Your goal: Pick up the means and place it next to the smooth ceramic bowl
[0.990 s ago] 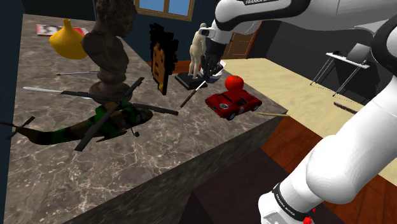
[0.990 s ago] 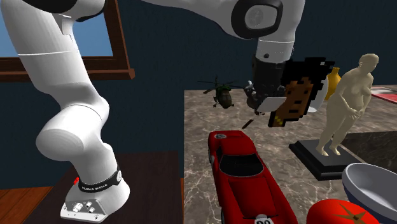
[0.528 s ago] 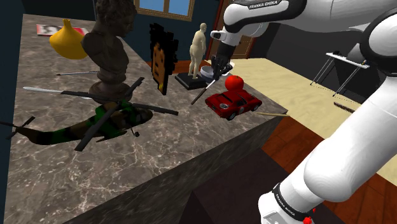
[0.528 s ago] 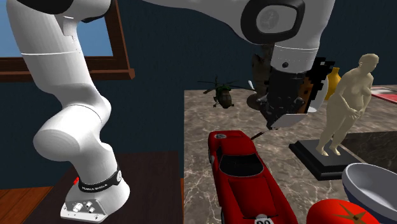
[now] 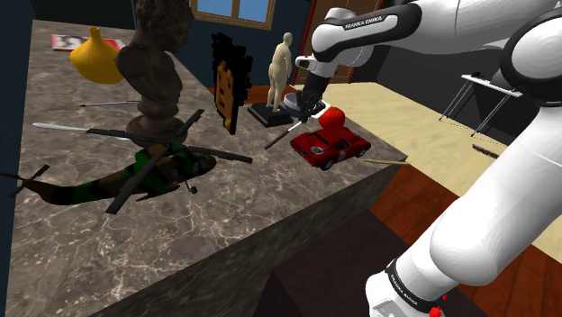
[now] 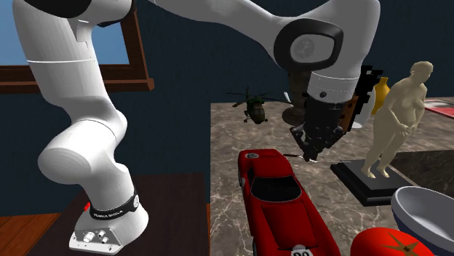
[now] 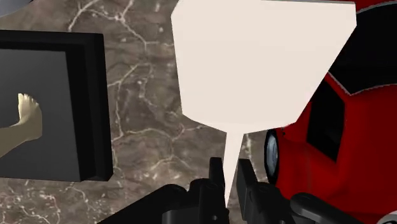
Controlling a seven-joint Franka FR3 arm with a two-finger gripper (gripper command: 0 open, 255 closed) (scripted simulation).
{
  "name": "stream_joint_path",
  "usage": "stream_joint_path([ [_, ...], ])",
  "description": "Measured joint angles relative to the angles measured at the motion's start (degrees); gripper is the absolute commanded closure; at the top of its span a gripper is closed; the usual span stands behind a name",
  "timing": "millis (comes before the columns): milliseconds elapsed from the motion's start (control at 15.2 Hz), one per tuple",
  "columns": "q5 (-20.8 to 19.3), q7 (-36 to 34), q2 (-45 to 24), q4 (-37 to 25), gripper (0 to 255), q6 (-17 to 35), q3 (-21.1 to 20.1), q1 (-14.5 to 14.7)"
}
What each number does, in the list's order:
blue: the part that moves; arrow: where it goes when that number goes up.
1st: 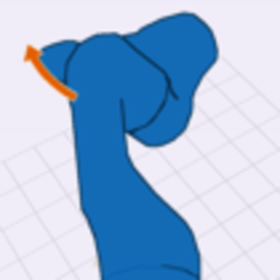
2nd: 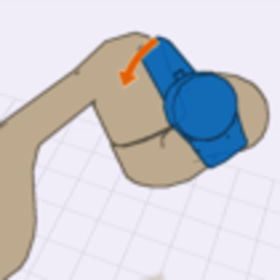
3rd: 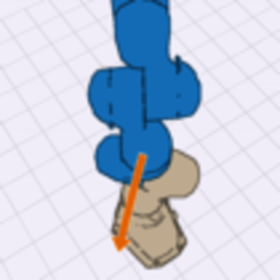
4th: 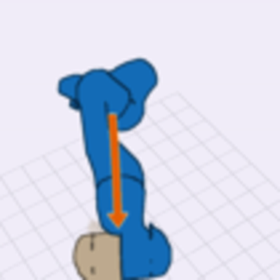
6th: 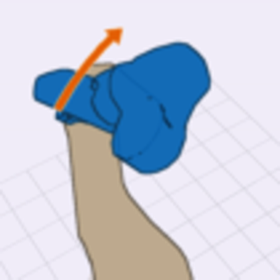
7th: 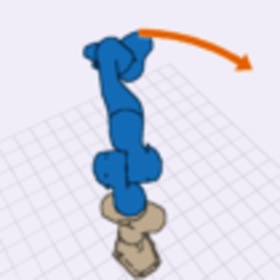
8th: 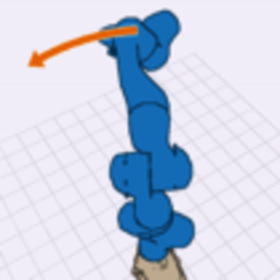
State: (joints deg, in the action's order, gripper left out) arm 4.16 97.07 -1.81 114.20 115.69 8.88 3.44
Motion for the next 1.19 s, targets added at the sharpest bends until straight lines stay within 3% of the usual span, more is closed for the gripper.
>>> stream_joint_path([
  [1188, 1.56, 1.53, -4.95, 6.44, 255, 11.94, -0.18, -0.05],
])
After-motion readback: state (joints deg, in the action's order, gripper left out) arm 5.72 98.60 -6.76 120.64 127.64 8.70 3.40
